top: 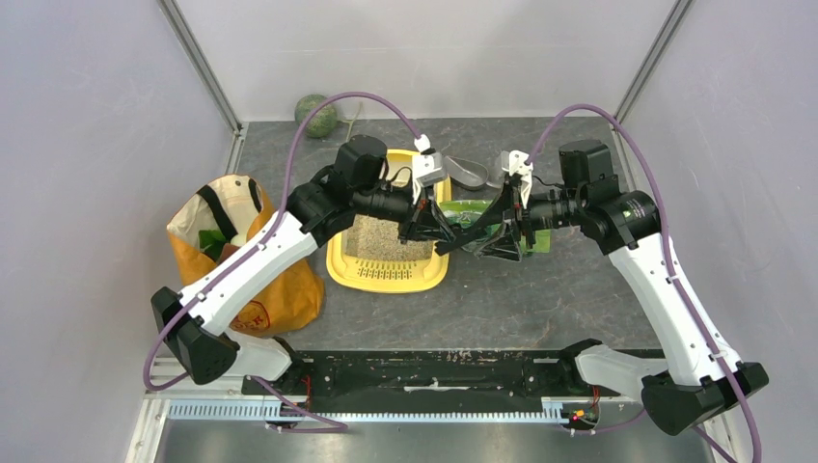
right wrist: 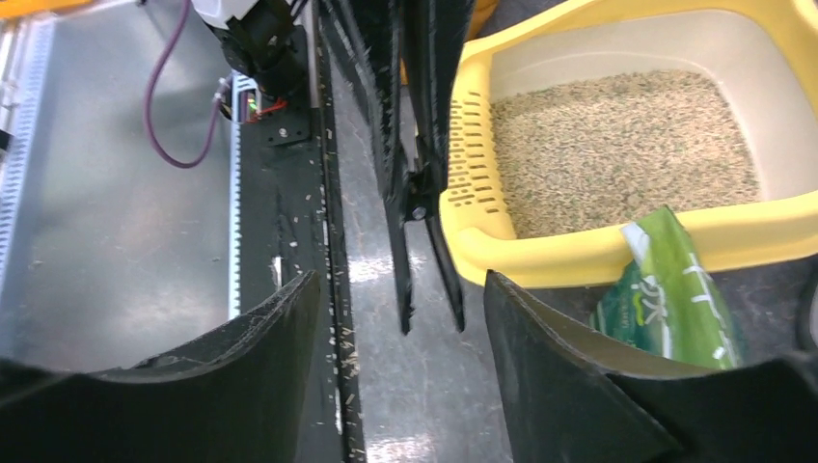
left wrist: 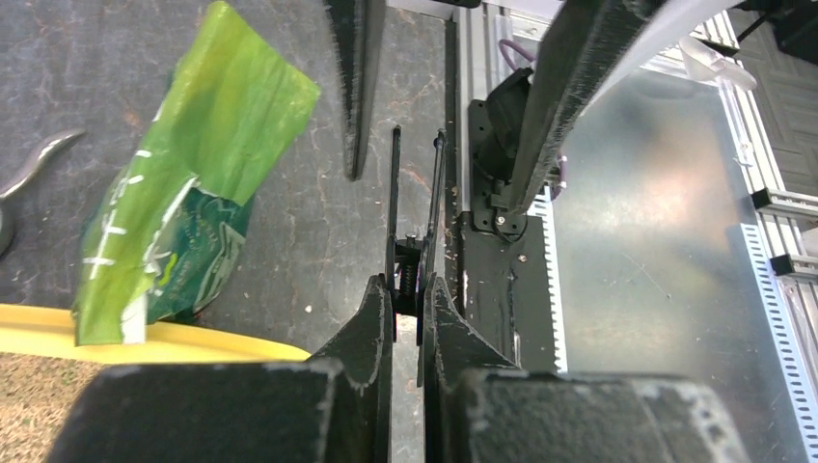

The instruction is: Fill the litter box with clean litter

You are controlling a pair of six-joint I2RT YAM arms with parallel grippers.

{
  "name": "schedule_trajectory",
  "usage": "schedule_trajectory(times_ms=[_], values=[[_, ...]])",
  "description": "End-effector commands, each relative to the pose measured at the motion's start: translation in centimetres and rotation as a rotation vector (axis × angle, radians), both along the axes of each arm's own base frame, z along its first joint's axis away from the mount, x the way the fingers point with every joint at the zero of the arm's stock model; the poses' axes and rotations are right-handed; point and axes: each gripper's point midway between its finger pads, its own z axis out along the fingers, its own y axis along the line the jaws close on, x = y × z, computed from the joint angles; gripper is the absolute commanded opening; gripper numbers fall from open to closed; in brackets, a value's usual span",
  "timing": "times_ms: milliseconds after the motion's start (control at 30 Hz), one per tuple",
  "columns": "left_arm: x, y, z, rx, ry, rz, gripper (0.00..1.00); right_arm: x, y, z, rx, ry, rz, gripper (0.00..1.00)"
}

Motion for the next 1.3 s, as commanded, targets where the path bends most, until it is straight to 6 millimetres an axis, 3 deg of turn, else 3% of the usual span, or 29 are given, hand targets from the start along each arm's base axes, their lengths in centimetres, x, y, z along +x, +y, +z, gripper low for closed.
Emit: schedule_trajectory(times_ms=[0,233,433,667,933,1267], values=[[1.2,0.2,1.5,-0.025,-0.019,-0.012,0.02,0.9,-0.5,1.0,-0.002,-0.032,-0.058,0.75],[4.8,0.9,0.7,0.072,-0.227,0.037,0.02,5.2,-4.0,1.6,-0.049,-0.09,-0.224,0.81],[7.9,1.9,-0.1,0.203,-0.456,0.002,0.02,10.3,-8.0,-1.5,-0.238,-0.138,-0.314,0.81],[10.0,1.5,-1.1,0.223,-0.566,-0.085,0.02,14.1,-9.5,-6.2,-0.372,-0.139,-0.282,0.78],[12.5,-0.2,-2.1,0.226,-0.592,-0.161,0.02,15.3,-10.0,-8.6,-0.39,-0.108,-0.236,0.71],[13.9,-3.1,-3.5,0.155,-0.5,-0.205,0.02,14.2,-10.4,-11.1,-0.413,-0.051,-0.186,0.43]])
